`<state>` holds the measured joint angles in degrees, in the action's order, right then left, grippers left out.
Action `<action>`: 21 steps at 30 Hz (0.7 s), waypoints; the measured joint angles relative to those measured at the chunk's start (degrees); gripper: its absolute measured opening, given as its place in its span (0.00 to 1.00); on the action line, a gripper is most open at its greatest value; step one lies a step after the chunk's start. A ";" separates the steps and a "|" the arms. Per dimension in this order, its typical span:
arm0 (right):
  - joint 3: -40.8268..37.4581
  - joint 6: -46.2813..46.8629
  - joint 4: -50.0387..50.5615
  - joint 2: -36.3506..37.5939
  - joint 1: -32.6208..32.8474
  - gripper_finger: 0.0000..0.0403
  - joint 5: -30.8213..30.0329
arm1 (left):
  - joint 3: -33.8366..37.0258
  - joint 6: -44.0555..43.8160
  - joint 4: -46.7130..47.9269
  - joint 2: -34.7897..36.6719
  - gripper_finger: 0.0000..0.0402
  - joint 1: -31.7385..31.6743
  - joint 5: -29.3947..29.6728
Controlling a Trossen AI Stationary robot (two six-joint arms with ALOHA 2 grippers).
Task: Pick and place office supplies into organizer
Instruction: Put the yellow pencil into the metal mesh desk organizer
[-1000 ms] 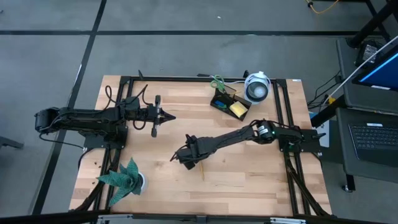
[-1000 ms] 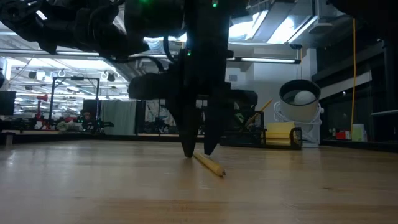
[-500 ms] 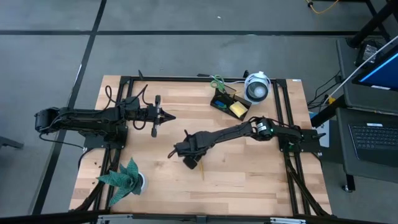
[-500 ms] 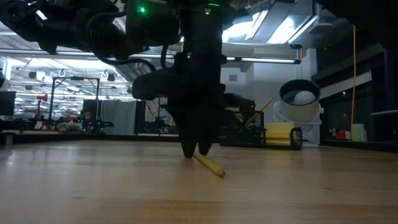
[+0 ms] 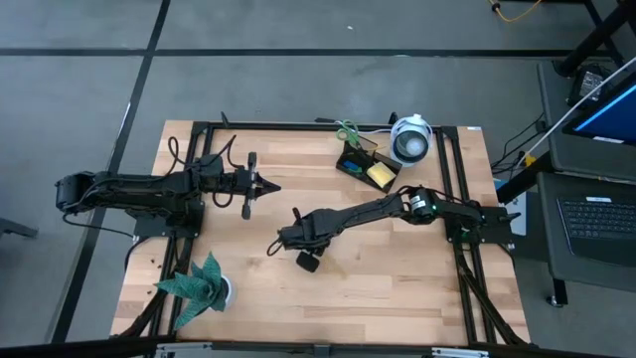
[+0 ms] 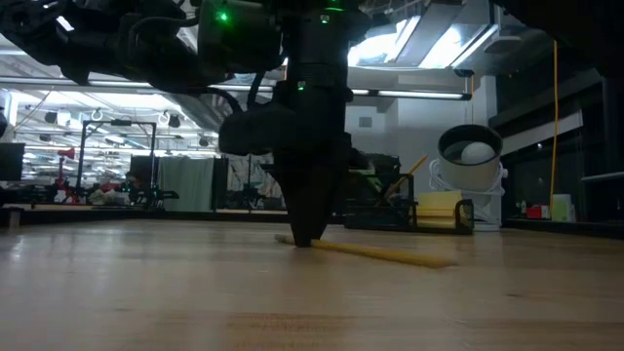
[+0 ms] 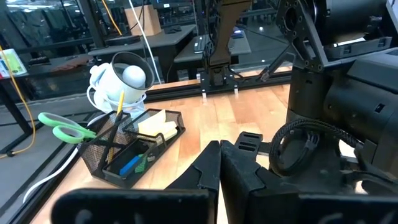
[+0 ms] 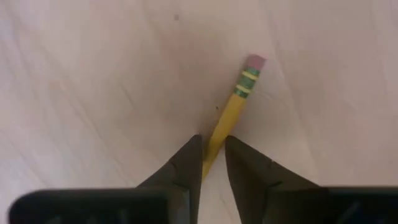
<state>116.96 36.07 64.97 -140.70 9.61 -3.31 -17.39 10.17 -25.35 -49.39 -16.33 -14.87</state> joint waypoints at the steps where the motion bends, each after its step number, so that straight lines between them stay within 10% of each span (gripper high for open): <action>1: -0.01 -1.56 -0.01 0.00 0.01 0.18 -0.02 | 0.00 0.00 0.05 0.00 0.01 0.00 0.00; 21: -0.12 -4.98 -0.18 0.00 0.16 0.10 -0.52 | 0.00 0.00 1.15 0.00 0.01 -0.01 0.02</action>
<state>116.84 31.09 64.79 -140.70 9.76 -3.83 -17.39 10.17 -24.21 -49.39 -16.34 -14.85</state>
